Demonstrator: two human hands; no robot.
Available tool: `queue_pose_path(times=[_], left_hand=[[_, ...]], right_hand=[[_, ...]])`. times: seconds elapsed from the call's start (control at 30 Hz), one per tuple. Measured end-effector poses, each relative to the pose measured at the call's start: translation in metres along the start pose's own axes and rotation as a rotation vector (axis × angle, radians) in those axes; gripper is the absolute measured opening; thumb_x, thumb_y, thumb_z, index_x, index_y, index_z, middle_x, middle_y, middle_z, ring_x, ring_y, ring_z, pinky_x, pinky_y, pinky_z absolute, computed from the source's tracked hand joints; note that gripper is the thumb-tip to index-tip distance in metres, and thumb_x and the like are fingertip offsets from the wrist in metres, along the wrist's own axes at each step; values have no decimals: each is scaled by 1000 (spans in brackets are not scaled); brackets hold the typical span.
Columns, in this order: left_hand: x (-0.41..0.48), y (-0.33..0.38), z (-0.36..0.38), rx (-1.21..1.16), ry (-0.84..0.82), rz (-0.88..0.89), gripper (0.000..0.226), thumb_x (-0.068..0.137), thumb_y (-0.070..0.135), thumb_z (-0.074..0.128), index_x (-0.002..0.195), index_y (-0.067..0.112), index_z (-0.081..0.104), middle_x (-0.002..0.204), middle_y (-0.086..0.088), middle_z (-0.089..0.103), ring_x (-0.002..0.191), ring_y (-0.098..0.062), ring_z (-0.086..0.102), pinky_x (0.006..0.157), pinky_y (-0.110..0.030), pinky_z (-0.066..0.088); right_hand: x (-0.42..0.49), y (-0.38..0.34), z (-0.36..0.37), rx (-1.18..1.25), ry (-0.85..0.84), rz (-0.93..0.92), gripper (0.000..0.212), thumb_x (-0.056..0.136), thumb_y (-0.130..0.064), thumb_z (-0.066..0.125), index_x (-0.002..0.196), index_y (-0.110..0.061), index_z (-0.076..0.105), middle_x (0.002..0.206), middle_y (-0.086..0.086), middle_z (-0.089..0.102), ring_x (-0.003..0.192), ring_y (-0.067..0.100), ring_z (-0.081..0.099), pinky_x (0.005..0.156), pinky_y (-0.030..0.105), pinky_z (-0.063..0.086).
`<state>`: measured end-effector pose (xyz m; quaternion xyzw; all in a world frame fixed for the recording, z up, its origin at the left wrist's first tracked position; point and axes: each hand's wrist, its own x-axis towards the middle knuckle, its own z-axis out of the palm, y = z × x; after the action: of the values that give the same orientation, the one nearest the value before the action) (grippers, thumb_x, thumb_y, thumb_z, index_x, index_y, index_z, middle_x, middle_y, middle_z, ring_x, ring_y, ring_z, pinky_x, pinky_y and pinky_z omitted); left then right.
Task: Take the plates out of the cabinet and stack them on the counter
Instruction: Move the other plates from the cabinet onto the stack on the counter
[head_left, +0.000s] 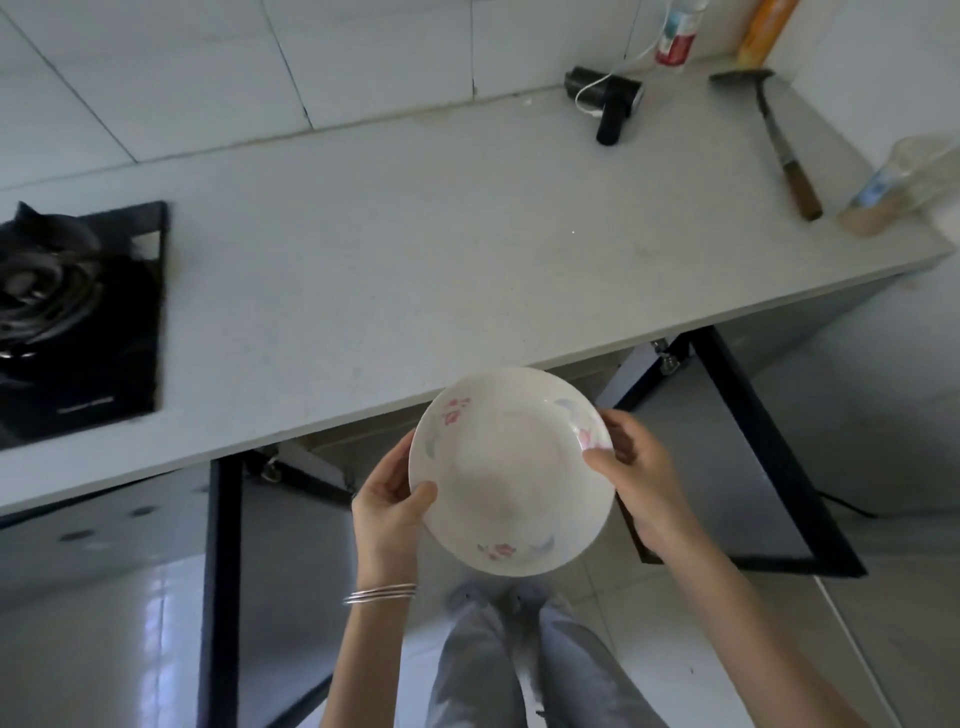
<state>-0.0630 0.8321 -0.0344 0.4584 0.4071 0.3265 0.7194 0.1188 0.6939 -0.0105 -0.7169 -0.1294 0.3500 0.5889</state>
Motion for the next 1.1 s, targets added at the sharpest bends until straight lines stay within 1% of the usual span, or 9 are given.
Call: queue_pose_path(times=[0.07, 0.23, 0.37, 0.57, 0.63, 0.73, 0.8, 0.87, 1.1], left_hand=[[-7, 10, -3, -12, 32, -3, 58, 57, -8, 56, 106, 20, 68, 102, 4, 74, 97, -16, 67, 84, -29, 56], [-28, 23, -15, -22, 138, 12, 58, 58, -8, 55, 107, 21, 69, 108, 0, 73, 101, -18, 67, 87, -32, 55], [-50, 27, -25, -45, 222, 38, 56, 59, -8, 55, 108, 18, 68, 104, 2, 74, 97, -15, 68, 82, -27, 57], [-94, 20, -43, -80, 473, 65, 55, 56, -5, 58, 105, 19, 69, 102, 1, 75, 94, -17, 69, 77, -27, 58], [-111, 17, -48, -95, 565, 78, 55, 57, -6, 55, 102, 22, 70, 97, 5, 75, 87, -14, 70, 71, -25, 59], [-140, 12, -63, -112, 661, 75, 58, 55, -1, 56, 105, 24, 69, 92, 7, 76, 73, -14, 66, 51, -24, 53], [-160, 7, -74, -131, 717, 86, 61, 49, 8, 62, 107, 24, 70, 96, 4, 75, 76, -16, 64, 57, -26, 49], [-181, 2, -85, -177, 810, 101, 63, 43, 16, 64, 105, 23, 70, 99, 4, 75, 85, -15, 67, 66, -24, 54], [-254, -22, -129, -293, 1076, 125, 65, 40, 17, 67, 104, 24, 68, 102, 7, 73, 96, -17, 67, 79, -23, 57]], right_hand=[[-2, -10, 3, -29, -41, -18, 41, 79, 7, 59, 100, -29, 60, 102, -1, 68, 90, 14, 66, 74, 29, 54], [-3, -23, 12, -131, -183, -68, 43, 78, 6, 62, 100, -31, 58, 102, -7, 67, 84, 0, 64, 66, 15, 52], [1, -27, 23, -200, -312, -88, 47, 76, 5, 64, 98, -36, 58, 103, -10, 67, 90, 4, 64, 73, 21, 51], [0, -22, 52, -258, -523, -83, 44, 76, 2, 66, 99, -34, 59, 106, -6, 68, 93, 7, 64, 75, 23, 50], [-5, -21, 65, -271, -604, -89, 42, 76, 2, 67, 99, -33, 59, 104, -7, 68, 92, 6, 64, 73, 20, 50], [-17, -20, 87, -305, -750, -98, 39, 78, -1, 68, 96, -35, 57, 101, -10, 67, 91, 5, 64, 74, 20, 52], [-26, -17, 103, -332, -837, -103, 35, 79, -5, 69, 99, -31, 58, 102, -8, 68, 92, 7, 65, 77, 22, 54], [-37, -12, 120, -363, -915, -108, 33, 80, -6, 69, 104, -26, 59, 103, -4, 69, 94, 9, 66, 78, 25, 55], [-96, 2, 182, -476, -1188, -144, 40, 77, 4, 67, 106, -21, 57, 101, -4, 67, 87, 0, 65, 74, 17, 54]])
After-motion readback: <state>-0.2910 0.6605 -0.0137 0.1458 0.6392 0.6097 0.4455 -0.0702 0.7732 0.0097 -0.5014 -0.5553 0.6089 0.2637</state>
